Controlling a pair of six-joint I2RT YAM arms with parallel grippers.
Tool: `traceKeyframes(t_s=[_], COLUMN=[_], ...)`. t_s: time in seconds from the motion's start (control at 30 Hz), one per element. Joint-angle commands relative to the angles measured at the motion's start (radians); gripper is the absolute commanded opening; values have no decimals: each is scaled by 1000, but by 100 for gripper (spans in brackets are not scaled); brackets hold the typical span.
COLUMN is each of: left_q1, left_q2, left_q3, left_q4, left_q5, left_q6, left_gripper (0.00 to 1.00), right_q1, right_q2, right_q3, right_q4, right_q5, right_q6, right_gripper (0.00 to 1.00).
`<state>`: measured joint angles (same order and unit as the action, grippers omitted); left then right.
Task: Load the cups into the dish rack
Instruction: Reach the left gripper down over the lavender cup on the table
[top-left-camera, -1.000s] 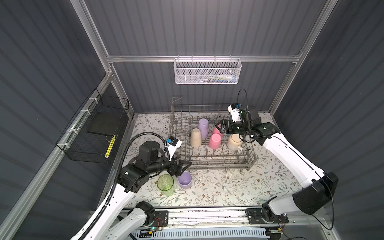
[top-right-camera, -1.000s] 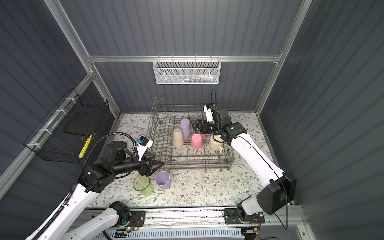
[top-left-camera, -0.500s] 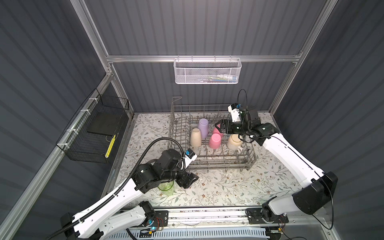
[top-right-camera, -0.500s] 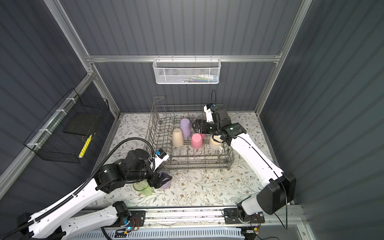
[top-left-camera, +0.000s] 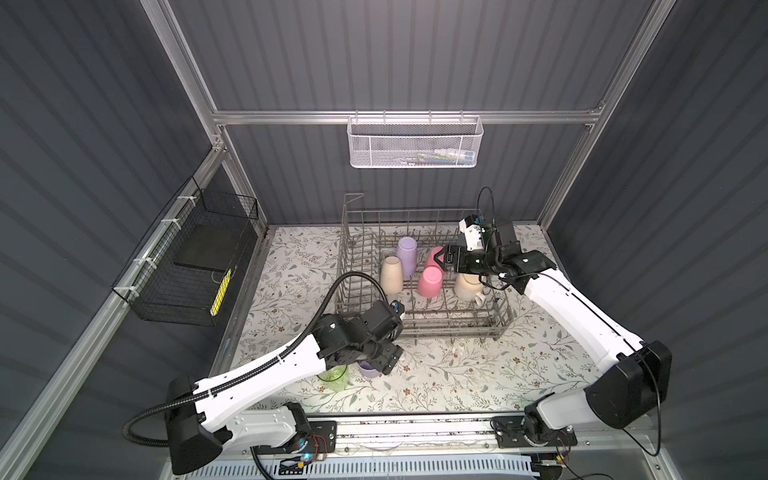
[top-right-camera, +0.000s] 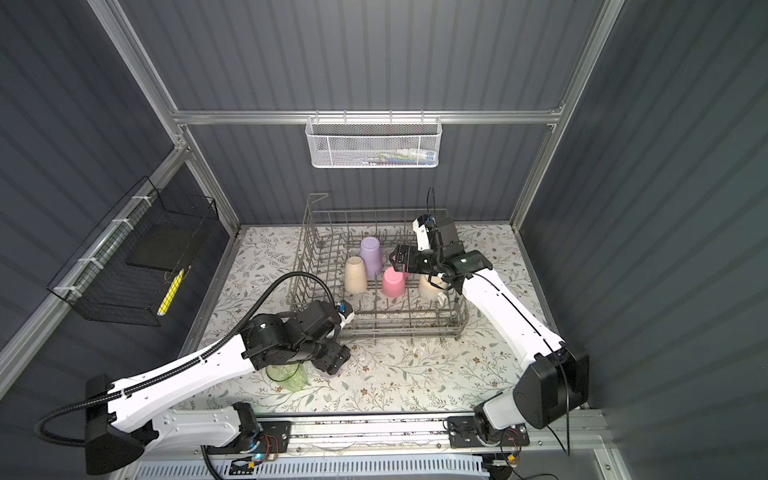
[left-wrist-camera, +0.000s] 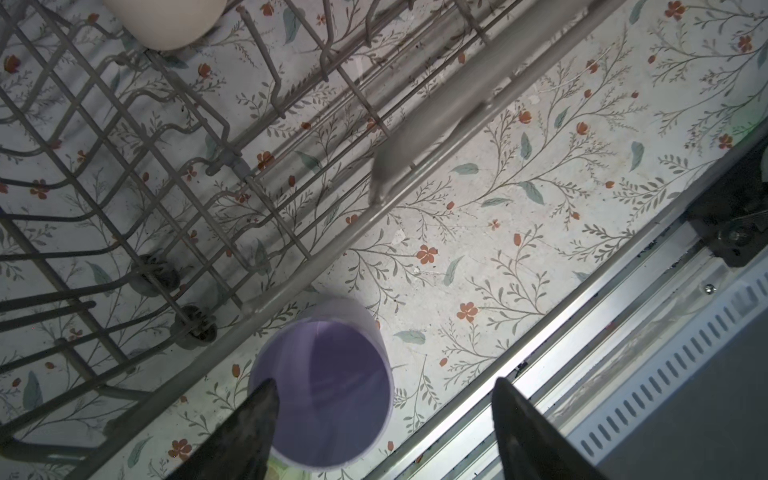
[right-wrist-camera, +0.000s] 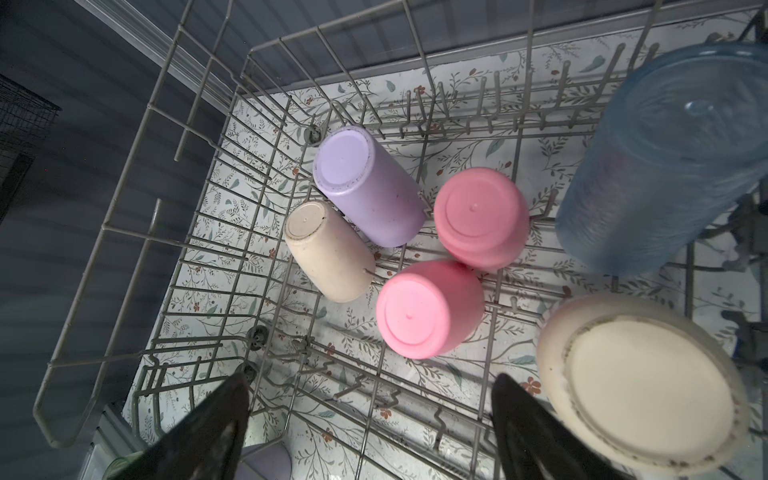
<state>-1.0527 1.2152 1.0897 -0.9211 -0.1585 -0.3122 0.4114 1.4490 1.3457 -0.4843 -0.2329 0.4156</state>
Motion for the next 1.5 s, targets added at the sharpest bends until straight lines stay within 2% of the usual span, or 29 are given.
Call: traceKeyframes(t_s=[0.0, 0.23, 0.67, 0.97, 1.23, 1.47], left_q1=[-17, -30, -49, -65, -69, -69], left_q2=[25, 61, 92, 121, 43, -9], left_q3=[35, 1, -75, -108, -29, 55], left_q4=[-57, -45, 13, 7, -16, -129], left_q5=[-35, -40, 1, -26, -32, -43], left_q6=[-70, -126, -198, -241, -234, -210], left_gripper=[81, 76, 61, 54, 54, 54], right_q1=[-15, -43, -62, -65, -66, -66], right_q2=[-41, -70, -93, -96, -93, -94], right_q3=[-26, -79, -111, -117, -111, -111], right_q4=[32, 58, 68, 69, 76, 75], right_q5=[-24, -50, -71, -75, -86, -88], right_q6=[5, 16, 21, 25, 32, 33], right_gripper=[91, 91, 91, 91, 91, 91])
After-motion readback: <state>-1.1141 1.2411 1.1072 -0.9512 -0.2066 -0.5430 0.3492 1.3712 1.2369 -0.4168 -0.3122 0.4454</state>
